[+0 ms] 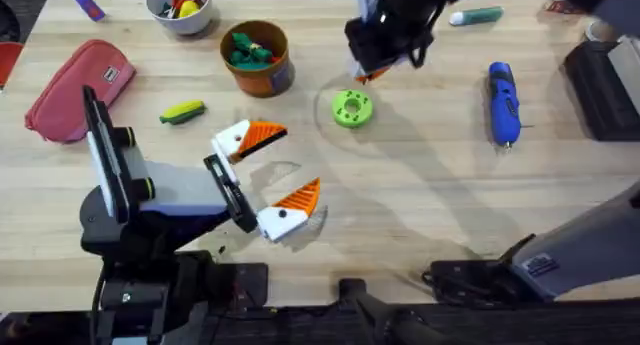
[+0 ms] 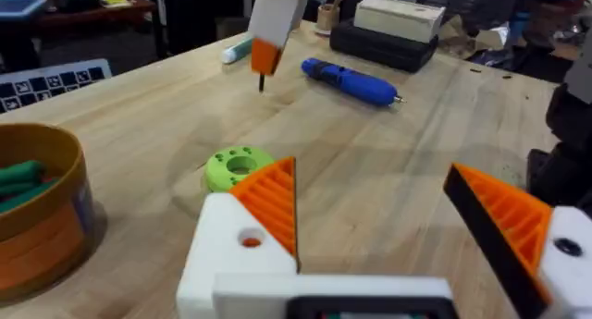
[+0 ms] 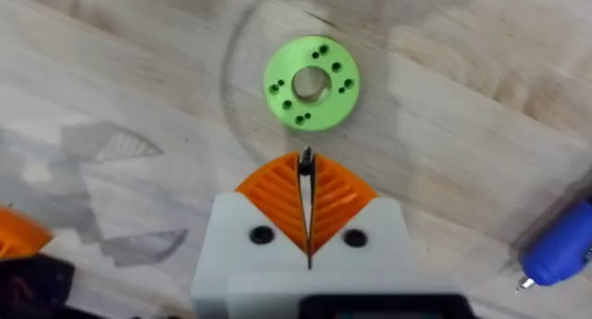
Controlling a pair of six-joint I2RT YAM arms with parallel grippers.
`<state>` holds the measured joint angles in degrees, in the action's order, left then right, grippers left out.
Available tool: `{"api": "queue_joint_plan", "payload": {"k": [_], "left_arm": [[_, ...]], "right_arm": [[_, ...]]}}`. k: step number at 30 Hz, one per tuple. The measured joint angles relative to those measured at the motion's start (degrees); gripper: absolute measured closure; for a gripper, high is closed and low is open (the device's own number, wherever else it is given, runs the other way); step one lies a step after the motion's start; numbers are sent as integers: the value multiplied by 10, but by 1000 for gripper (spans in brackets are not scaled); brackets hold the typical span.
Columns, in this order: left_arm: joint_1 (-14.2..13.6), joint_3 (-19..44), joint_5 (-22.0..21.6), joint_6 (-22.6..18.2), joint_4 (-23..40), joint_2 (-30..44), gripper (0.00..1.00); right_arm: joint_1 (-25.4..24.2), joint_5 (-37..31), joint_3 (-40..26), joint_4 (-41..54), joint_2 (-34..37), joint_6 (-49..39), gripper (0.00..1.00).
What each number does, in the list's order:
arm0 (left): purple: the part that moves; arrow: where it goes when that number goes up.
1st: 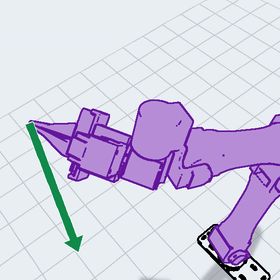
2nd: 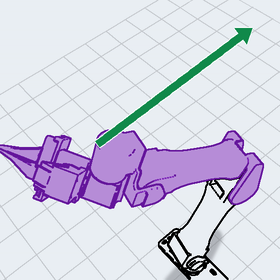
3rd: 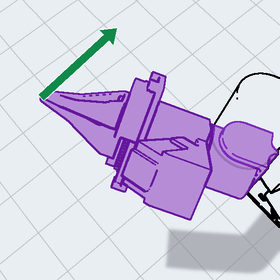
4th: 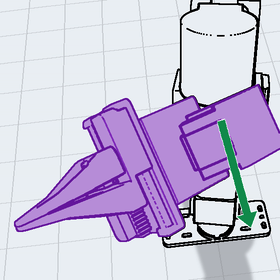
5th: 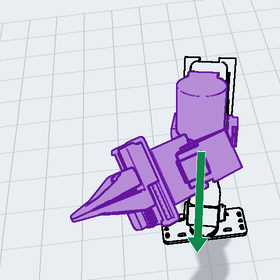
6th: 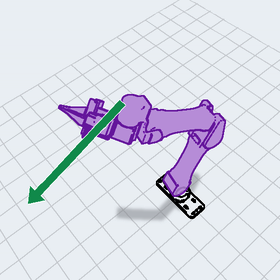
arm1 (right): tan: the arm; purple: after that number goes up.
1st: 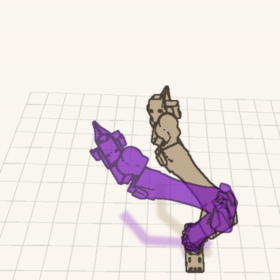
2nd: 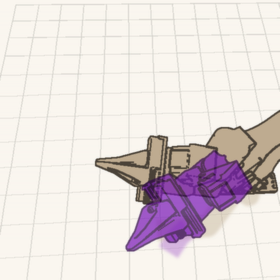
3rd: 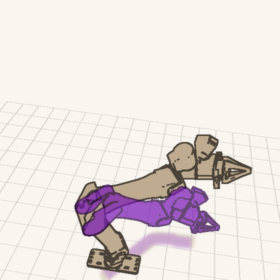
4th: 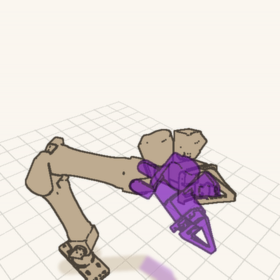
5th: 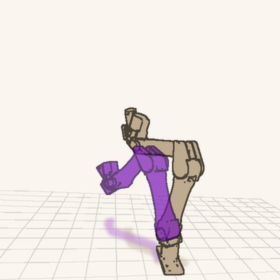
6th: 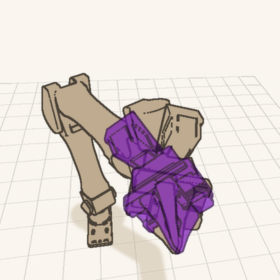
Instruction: Pick up the gripper from the table and insert it into the empty holder that is missing its gripper. Then pick up a screw, insert it into the mounting hole, and use the screwdriver to tighten it. Finally, clean up the table by picking up the vegetable and placing it into the bucket.
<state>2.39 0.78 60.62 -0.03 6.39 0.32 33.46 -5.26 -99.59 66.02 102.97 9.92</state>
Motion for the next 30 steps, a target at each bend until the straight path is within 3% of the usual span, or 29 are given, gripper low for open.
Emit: {"api": "queue_joint_plan", "payload": {"k": [6,10,20,30], "left_arm": [[0,0,0,0,0,0,15],[0,0,0,0,0,0,13],[0,0,0,0,0,0,13],[0,0,0,0,0,0,14]], "right_arm": [[26,-1,-136,81,-4,-38,996],[63,0,-182,94,-11,-67,996],[173,75,-192,87,-12,-201,996],[233,90,-192,85,-12,-300,996]]}}
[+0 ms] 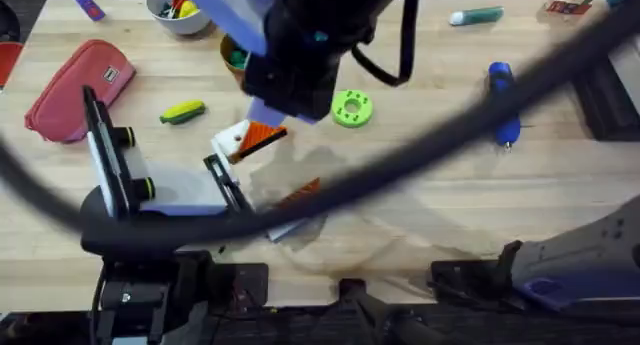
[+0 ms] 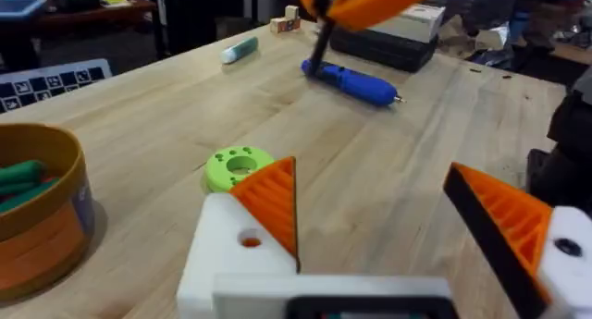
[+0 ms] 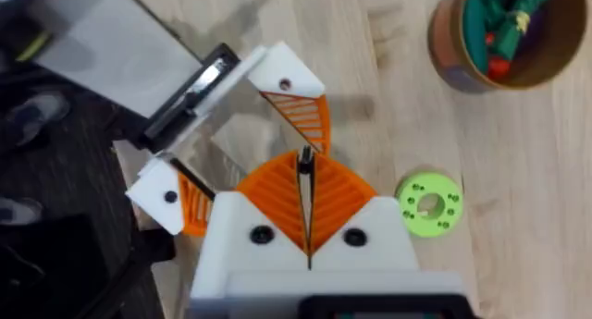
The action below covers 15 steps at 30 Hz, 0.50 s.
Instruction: Pick up the gripper from the table and insert it into the empty holder that is missing its gripper. Then pick up a screw, insert it into the mounting hole, and use the screwdriver to tighten it. Finally, clean up the table by picking up the vegetable and placing it into the bucket.
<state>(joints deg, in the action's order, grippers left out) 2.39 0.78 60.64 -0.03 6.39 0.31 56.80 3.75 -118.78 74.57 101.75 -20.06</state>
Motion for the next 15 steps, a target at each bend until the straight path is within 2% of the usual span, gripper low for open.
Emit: {"api": "queue_joint_plan", "payload": {"k": [15], "left_arm": [[0,0,0,0,0,0,13]], "right_arm": [[12,67,0,-29,26,-41,996]]}}
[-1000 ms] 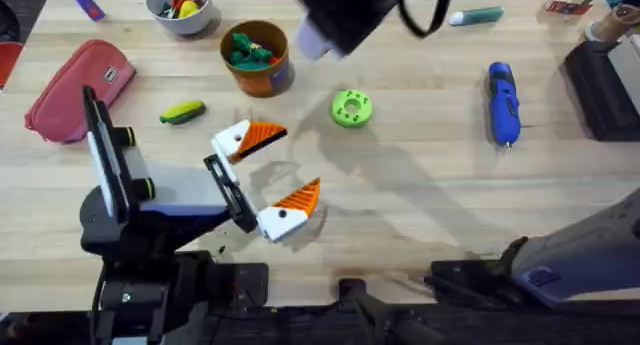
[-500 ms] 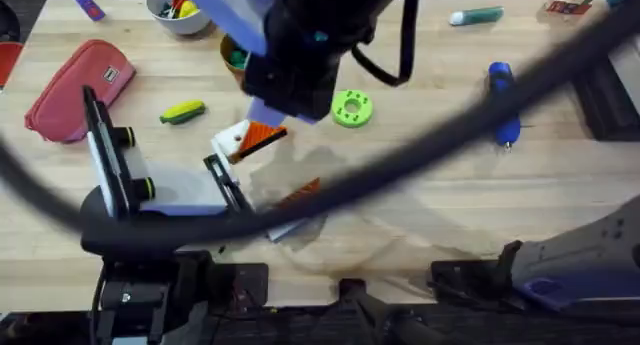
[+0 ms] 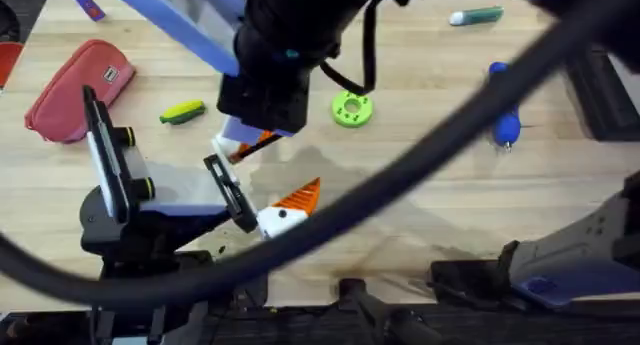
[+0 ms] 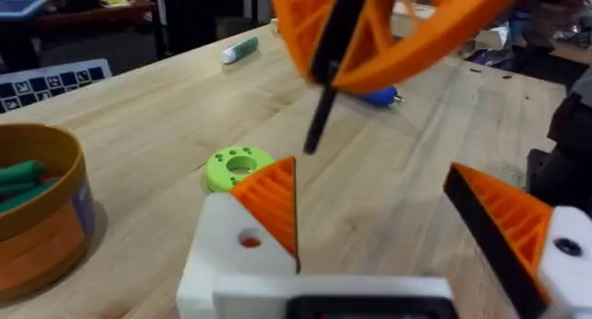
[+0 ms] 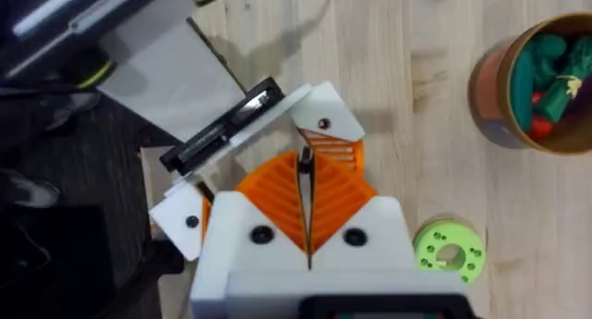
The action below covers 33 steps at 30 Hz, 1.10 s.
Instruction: Pick up the gripper from the table and insert it into the empty holder that is missing its gripper. Then pick up a screw, insert it into the mounting hole, and use the screwdriver to tighten it. Finally, clean up the table by picking up the vegetable and placing it into the bucket.
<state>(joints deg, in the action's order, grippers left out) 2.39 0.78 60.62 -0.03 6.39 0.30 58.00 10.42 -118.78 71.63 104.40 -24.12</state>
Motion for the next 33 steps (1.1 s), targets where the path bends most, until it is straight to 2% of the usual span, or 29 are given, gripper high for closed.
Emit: {"api": "queue_joint_plan", "payload": {"k": [33], "left_arm": [[0,0,0,0,0,0,13]], "right_arm": [[0,4,0,-19,52,1,996]]}}
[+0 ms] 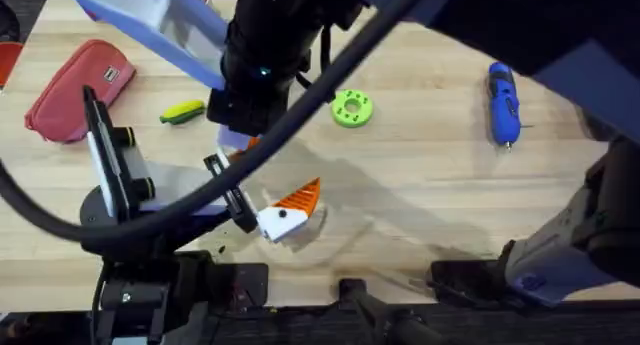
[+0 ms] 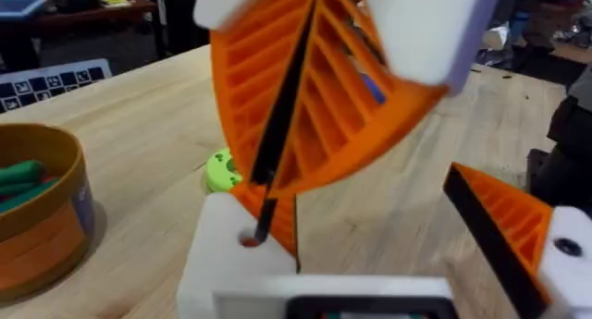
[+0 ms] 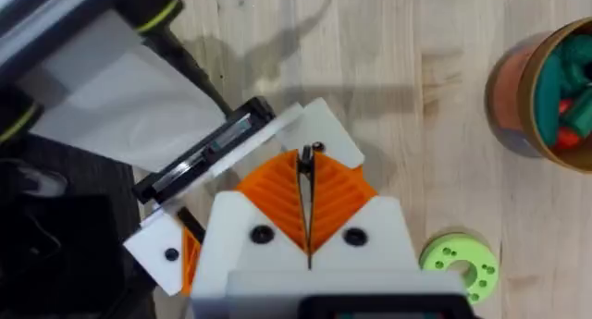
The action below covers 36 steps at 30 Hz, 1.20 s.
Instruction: Pick up the gripper from the table and insert it into the empty holder that is missing its gripper. Then pick up a screw, insert it into the mounting hole, and use the screwdriver to tighten it. Finally, clean up the table by picking up the vegetable and placing it into the bucket.
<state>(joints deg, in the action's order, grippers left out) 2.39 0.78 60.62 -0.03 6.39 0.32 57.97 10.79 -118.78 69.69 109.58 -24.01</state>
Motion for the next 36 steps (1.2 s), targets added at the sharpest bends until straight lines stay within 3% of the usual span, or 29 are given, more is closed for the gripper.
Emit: {"api": "queue_joint_plan", "payload": {"k": [36], "left_arm": [[0,0,0,0,0,0,14]], "right_arm": [[0,-28,0,-5,4,30,996]]}}
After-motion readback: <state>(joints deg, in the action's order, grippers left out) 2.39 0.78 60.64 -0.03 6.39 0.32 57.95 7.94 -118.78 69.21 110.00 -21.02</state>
